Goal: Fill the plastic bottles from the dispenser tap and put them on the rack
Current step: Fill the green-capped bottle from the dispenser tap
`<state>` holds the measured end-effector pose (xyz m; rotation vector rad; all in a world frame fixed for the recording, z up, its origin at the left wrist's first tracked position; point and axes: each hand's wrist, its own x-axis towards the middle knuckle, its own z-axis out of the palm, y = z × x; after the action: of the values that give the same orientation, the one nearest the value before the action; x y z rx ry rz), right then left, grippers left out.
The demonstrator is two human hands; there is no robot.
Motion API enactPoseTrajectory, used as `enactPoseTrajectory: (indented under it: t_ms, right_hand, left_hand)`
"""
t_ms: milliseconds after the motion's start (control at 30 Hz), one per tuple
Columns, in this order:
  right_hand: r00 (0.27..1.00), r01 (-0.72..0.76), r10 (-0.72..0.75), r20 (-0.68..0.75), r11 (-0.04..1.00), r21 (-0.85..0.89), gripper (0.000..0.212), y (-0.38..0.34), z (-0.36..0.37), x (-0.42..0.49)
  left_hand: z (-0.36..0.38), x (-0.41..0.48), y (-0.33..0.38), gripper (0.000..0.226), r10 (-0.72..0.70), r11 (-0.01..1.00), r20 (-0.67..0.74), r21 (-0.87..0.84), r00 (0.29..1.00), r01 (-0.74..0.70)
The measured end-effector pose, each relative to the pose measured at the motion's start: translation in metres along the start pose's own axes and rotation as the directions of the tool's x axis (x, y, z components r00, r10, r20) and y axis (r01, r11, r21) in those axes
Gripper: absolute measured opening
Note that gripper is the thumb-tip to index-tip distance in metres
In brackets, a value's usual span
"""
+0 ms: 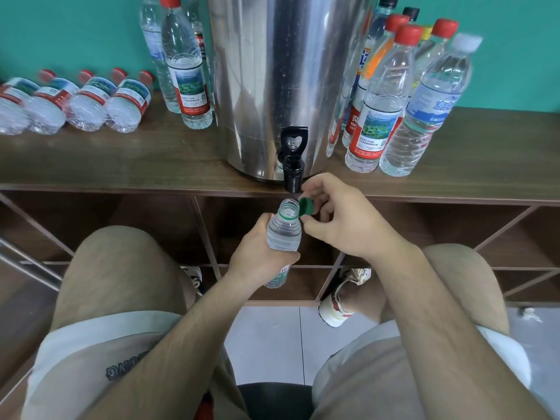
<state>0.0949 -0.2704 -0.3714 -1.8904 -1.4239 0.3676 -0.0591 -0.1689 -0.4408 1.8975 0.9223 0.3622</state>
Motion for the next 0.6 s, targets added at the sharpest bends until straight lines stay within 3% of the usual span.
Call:
enactPoseTrajectory:
  t_ms: [133, 333, 600]
  right_hand:
    - [1.0, 0.014, -0.013, -0.006, 0.993, 0.12, 0.034, -0.009, 0.002, -0.004]
    - [0.998, -0.034, 0.029, 0.058, 0.997, 0.07, 0.031, -0.018, -0.006, -0.023]
    - [0.963, 0.214, -0.198, 0.18, 0.974, -0.073, 0.036, -0.051, -0.02, -0.033]
  left_hand:
    - [-0.004, -0.008, 0.001, 0.067, 0.006, 0.999, 0.022, 0.043, 1.0, -0.007]
    - [-0.011, -0.029, 0.0, 0.057, 0.025, 0.99, 0.063, 0.136, 0.998, -0.033]
    - [-0.01, -0.051, 0.001, 0.053, 0.088, 0.995, 0.09, 0.04, 0.992, -0.092]
